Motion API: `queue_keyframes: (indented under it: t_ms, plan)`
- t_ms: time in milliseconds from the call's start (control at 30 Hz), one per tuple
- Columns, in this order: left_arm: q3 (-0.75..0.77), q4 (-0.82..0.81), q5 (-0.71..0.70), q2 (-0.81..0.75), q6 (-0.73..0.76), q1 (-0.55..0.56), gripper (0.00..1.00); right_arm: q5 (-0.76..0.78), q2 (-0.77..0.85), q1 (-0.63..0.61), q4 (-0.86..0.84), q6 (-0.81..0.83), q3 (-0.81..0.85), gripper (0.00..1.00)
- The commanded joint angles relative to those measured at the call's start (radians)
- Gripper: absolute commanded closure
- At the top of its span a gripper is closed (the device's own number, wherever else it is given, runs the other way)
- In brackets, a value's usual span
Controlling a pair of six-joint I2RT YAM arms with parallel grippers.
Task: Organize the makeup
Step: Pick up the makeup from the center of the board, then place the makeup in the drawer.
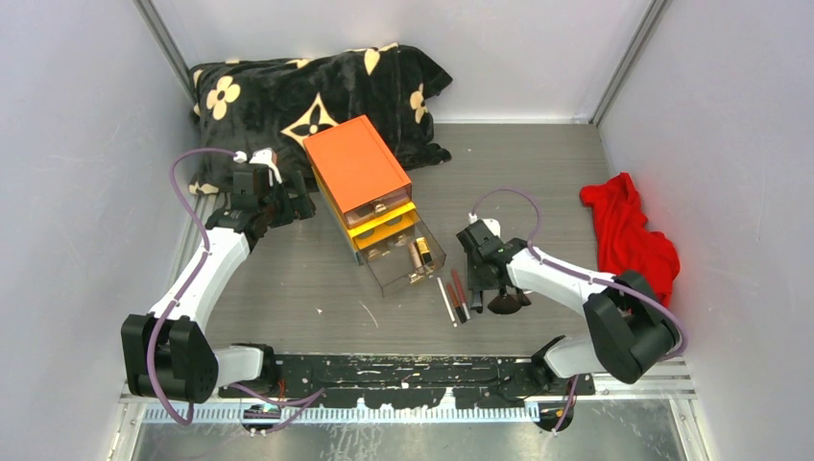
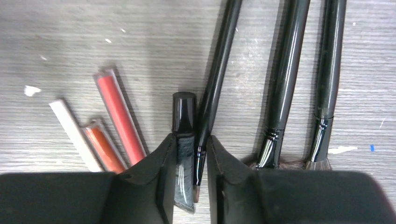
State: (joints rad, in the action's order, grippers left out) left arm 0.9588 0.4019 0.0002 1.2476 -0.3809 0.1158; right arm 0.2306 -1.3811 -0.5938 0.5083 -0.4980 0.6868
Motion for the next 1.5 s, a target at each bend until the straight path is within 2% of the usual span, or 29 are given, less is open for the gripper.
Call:
queue_keyframes:
  t_ms: [0, 67, 100, 133, 333, 500, 633, 800, 1033, 1267, 1467]
  plan:
    - [0.009, -0.031, -0.006, -0.021, 0.014, 0.001, 0.00, -0.004, -0.010, 0.003, -0.034, 0.001, 0.016, 0.82]
    - [0.010, -0.030, -0.005, -0.022, 0.014, 0.002, 0.00, -0.005, -0.008, 0.002, -0.034, 0.001, 0.013, 0.88]
    - [0.010, -0.028, -0.004, -0.022, 0.014, 0.002, 0.00, -0.005, -0.001, 0.002, -0.032, 0.004, 0.014, 0.96]
    - [0.009, -0.028, -0.004, -0.022, 0.014, 0.003, 0.00, -0.005, 0.007, 0.002, -0.026, 0.003, 0.016, 0.99]
    - [0.014, -0.021, -0.006, -0.020, 0.013, 0.003, 0.00, 0.023, 0.072, 0.002, 0.052, 0.026, 0.076, 0.99]
    - [0.012, -0.021, -0.002, -0.029, 0.011, 0.002, 0.00, 0.033, 0.124, 0.002, 0.126, 0.043, 0.149, 0.97]
    - [0.013, -0.018, -0.002, -0.028, 0.011, 0.002, 0.00, 0.019, 0.140, 0.002, 0.194, 0.087, 0.283, 0.91]
    - [0.023, -0.014, 0.000, -0.005, 0.012, 0.001, 0.00, -0.043, 0.071, 0.001, 0.302, 0.169, 0.515, 0.86]
    - [0.037, -0.007, 0.006, -0.004, 0.016, 0.002, 0.00, -0.171, -0.025, -0.013, 0.310, 0.188, 0.727, 0.80]
    - [0.033, -0.008, 0.010, -0.011, 0.017, 0.002, 0.00, -0.181, -0.134, -0.152, 0.287, 0.166, 0.795, 0.81]
    - [0.028, -0.011, 0.012, -0.010, 0.019, 0.002, 0.00, -0.215, -0.165, -0.192, 0.235, 0.131, 0.789, 0.80]
